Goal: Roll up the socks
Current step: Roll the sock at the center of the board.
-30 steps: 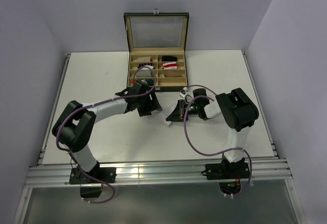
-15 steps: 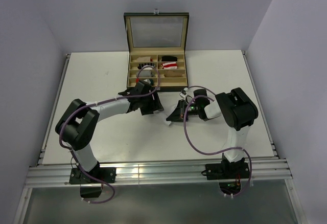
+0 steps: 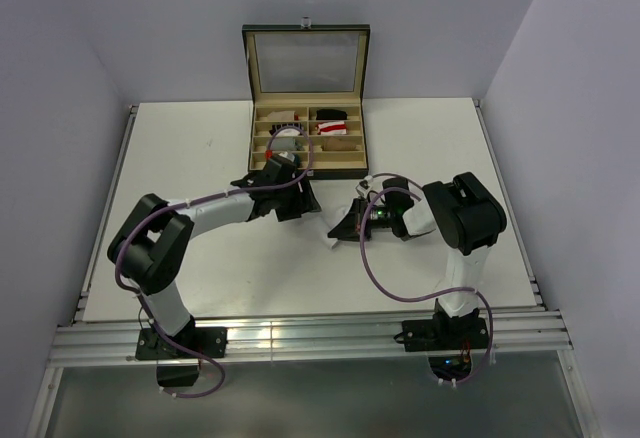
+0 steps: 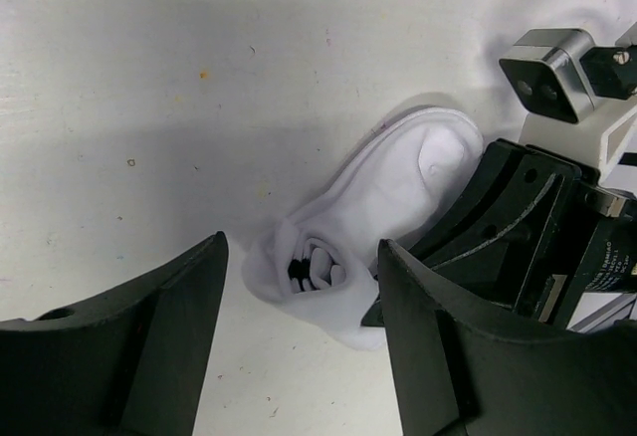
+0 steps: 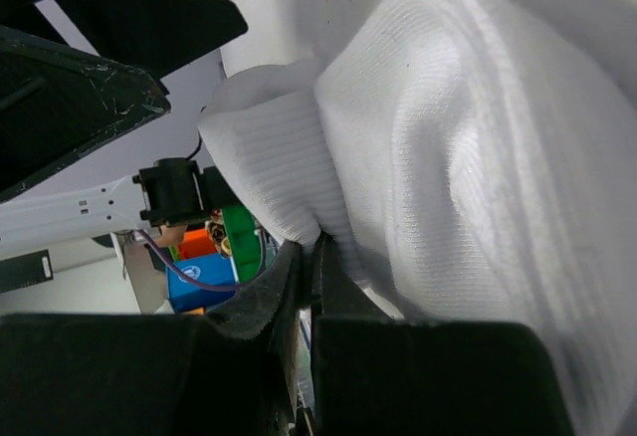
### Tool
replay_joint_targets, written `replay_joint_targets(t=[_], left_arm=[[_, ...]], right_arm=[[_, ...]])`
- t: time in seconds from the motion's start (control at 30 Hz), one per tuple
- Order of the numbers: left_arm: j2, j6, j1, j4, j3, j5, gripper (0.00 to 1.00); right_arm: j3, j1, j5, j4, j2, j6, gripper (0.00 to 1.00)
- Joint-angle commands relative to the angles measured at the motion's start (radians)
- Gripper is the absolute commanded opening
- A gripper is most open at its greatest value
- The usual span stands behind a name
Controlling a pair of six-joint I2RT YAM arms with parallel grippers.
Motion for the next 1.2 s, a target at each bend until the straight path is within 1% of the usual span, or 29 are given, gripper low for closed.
replay_joint_targets(t=[0.0,0.23,0.53,0.67,0.8,0.87,1.0,1.17], left_arm=[[-0.030,0.032,-0.012,0.035,-0.008,0.007,0.66],[-0.011,0.067,-0.039,0.003,0.002,-0.004,0.62],[-0.109,0.093,-0.042,-0.013,-0.049,-0.081,0.62],[-0.125,0.099,-0.042,0.016,-0.074,-0.075,0.59],[-0.093,0.115,-0.048,0.038,-0.065,-0.032,0.54],[-0.064,0.121,-0.055,0.038,-0.054,-0.019,0.53],[-0.021,0.121,-0.071,0.041,-0.040,-0.001,0.47],[0.050,0.129,-0.087,0.012,0.001,-0.013,0.45]], right_arm=[[-0.043,-0.002,0.166,-0.176,0.047,-0.053,0.00],[-0.039,-0.004,0.183,-0.194,0.047,-0.061,0.00],[-0.037,-0.002,0.175,-0.183,0.051,-0.058,0.00],[-0.037,-0.002,0.175,-0.177,0.053,-0.059,0.00],[-0.036,-0.002,0.170,-0.176,0.056,-0.059,0.00],[-0.037,-0.002,0.170,-0.174,0.055,-0.059,0.00],[-0.037,-0.002,0.176,-0.176,0.047,-0.061,0.00],[-0.033,-0.002,0.192,-0.195,0.035,-0.072,0.00]])
